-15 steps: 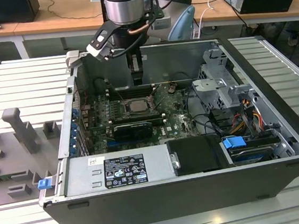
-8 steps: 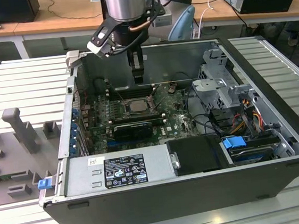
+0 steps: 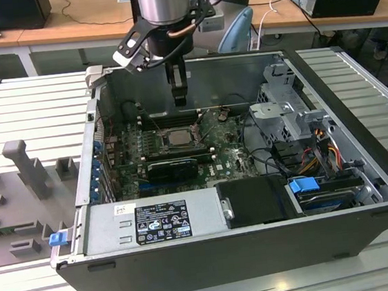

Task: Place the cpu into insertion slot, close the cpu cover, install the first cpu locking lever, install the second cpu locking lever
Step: 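Close the cpu cover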

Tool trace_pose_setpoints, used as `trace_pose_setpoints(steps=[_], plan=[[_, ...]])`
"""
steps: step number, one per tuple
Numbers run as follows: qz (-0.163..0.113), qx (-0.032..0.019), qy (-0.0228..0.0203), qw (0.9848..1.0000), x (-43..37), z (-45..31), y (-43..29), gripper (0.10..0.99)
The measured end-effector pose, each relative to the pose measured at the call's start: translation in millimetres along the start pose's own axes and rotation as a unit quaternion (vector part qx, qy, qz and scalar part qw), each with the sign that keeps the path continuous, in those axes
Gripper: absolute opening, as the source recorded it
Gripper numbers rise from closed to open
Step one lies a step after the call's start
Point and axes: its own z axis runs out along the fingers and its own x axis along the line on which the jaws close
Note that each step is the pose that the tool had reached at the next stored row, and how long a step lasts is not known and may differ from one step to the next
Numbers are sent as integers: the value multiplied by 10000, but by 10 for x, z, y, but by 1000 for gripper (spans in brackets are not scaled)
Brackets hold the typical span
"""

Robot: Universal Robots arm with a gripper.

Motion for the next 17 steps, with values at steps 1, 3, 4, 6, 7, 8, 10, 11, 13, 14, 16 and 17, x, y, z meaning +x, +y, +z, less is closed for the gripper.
trace_pose_setpoints(steps=[1, 3, 4, 6, 7, 8, 10, 11, 13, 14, 16, 17], plan=[[0, 0, 0, 10000, 0, -7, 1, 106], [0, 0, 0, 10000, 1, -20, 2, 106], [0, 0, -1, 10000, 2, -27, 4, 106], [0, 0, 0, 10000, 2, -38, 5, 106], [0, 0, 0, 10000, 3, -50, 7, 106], [0, 0, 0, 10000, 4, -67, 10, 106], [1, 0, 0, 10000, 5, -101, 13, 106], [0, 0, 0, 10000, 5, -120, 15, 106], [0, 0, 0, 10000, 7, -165, 19, 106], [0, 0, 0, 10000, 8, -180, 21, 106], [-1, 0, 0, 10000, 9, -201, 25, 106], [-1, 0, 0, 10000, 9, -211, 30, 106]])
